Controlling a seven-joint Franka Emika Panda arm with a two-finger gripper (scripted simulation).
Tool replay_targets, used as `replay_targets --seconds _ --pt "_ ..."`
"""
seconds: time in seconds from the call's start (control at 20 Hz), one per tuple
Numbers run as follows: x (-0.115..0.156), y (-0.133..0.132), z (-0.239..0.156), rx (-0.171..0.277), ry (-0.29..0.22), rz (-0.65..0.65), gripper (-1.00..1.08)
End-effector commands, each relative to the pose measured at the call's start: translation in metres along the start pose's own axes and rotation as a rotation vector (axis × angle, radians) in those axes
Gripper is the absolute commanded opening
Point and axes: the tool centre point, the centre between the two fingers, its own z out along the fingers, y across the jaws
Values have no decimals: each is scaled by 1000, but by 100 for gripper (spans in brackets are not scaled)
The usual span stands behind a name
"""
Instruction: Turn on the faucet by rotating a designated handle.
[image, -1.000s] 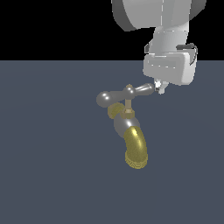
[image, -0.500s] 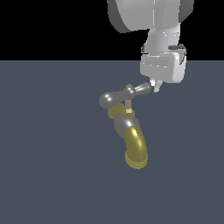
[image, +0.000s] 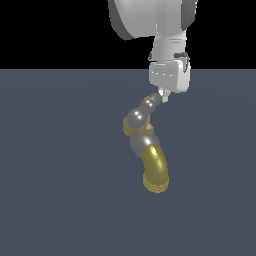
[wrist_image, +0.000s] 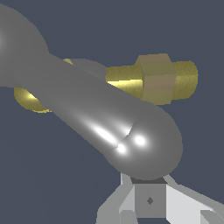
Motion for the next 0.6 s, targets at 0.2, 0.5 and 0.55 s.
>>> replay_targets --seconds 0.2,0.5,0.55 --pt "26 5 -1 -2 2 -10 -100" --pt "67 14 -2 -5 6 -26 -100" --pt "74 15 -2 -6 7 -29 -100"
